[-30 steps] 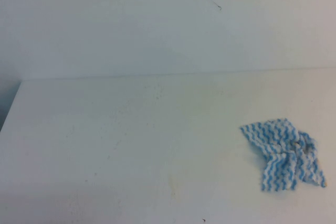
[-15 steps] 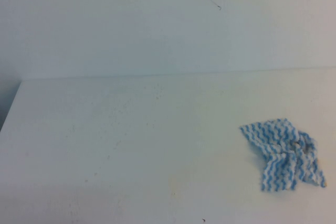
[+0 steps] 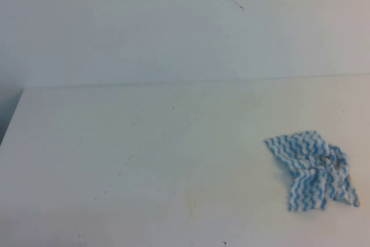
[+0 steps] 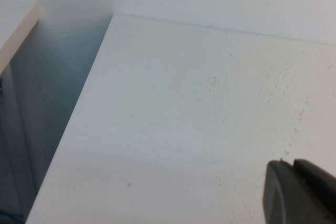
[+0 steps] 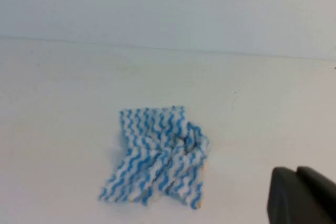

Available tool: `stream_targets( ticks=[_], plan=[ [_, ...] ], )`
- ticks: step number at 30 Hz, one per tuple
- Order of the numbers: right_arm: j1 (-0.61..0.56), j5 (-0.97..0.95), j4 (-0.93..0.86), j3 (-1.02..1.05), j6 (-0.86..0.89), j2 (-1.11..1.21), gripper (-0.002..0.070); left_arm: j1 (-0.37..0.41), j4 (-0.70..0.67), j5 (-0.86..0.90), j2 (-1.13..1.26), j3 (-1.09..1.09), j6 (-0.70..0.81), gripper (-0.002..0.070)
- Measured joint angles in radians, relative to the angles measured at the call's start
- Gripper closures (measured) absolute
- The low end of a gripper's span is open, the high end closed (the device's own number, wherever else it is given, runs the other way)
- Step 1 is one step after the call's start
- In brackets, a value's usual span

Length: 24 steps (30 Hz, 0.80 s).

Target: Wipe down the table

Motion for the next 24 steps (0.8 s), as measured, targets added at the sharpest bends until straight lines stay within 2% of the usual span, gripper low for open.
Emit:
stream_targets(
  ticks=[10,20,24],
  plan=[
    [-0.008,-0.078,-0.098,0.000,0.000,-0.007,0.0680,0.000,0.000,0.000,0.000,0.000,0.000,0.0676],
    [-0.312,-0.195,-0.065,0.051,0.000,-0.130,0.0680,0.000,0.000,0.000,0.000,0.000,0.000,0.0676],
    [-0.394,-0.274,-0.061,0.119,0.000,-0.202,0.0680,0.000,0.000,0.000,0.000,0.000,0.000,0.0676]
  ],
)
